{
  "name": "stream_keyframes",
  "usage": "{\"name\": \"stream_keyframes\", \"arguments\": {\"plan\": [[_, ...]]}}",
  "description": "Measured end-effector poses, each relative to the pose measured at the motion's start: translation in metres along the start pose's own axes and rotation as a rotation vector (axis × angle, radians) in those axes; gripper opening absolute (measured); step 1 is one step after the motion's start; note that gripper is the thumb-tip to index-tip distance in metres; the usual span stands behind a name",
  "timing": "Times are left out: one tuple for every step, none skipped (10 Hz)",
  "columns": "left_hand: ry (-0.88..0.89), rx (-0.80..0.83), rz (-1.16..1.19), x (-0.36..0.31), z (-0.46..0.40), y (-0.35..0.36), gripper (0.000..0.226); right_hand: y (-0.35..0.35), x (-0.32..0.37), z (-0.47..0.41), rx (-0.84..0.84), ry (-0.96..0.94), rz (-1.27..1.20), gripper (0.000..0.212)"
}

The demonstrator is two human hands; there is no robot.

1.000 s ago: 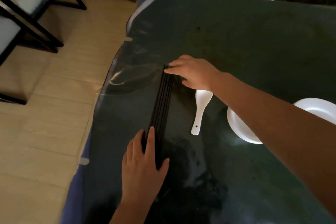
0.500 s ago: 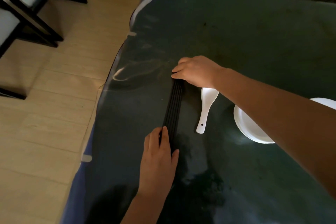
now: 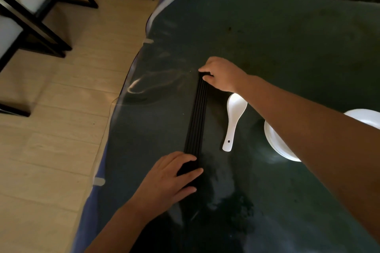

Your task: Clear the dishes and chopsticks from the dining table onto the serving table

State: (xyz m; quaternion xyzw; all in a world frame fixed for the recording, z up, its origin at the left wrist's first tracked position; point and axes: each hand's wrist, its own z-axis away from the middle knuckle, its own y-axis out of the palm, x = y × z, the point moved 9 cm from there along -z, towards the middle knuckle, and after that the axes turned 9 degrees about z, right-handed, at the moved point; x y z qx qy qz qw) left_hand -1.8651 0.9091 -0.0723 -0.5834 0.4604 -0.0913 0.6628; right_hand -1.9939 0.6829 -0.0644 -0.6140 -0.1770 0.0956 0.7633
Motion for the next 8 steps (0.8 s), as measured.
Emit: {"name": "stream_keyframes", "arguments": {"plan": [[0.048,-0.013,0.071,0.001,-0.002,0.001,0.036,-0.002,-0.002,-0.006,-0.005,0.026,0.033,0.040],[0.085,-0.028,0.105,-0.001,-0.004,0.000,0.033,-0.004,-0.002,-0.008,0.005,0.026,0.055,0.036],[0.135,-0.018,0.090,-0.004,-0.008,-0.003,0.030,-0.007,0.001,-0.010,0.007,0.019,0.063,0.031],[0.165,-0.005,0.069,-0.005,-0.010,-0.003,0.029,-0.010,0.002,-0.009,-0.007,0.031,0.060,0.030],[0.196,-0.018,0.058,-0.006,-0.011,-0.003,0.028,-0.011,0.000,-0.008,-0.028,0.061,0.035,0.032],[0.211,0.000,0.063,-0.006,-0.011,-0.002,0.028,-0.010,-0.001,-0.006,-0.031,0.075,0.006,0.032],[0.223,0.026,0.047,-0.010,-0.013,-0.006,0.030,-0.013,0.001,-0.003,-0.031,0.076,0.029,0.031],[0.219,0.023,0.007,-0.015,-0.014,-0.012,0.036,-0.017,-0.002,0.004,-0.046,0.103,0.057,0.033]]}}
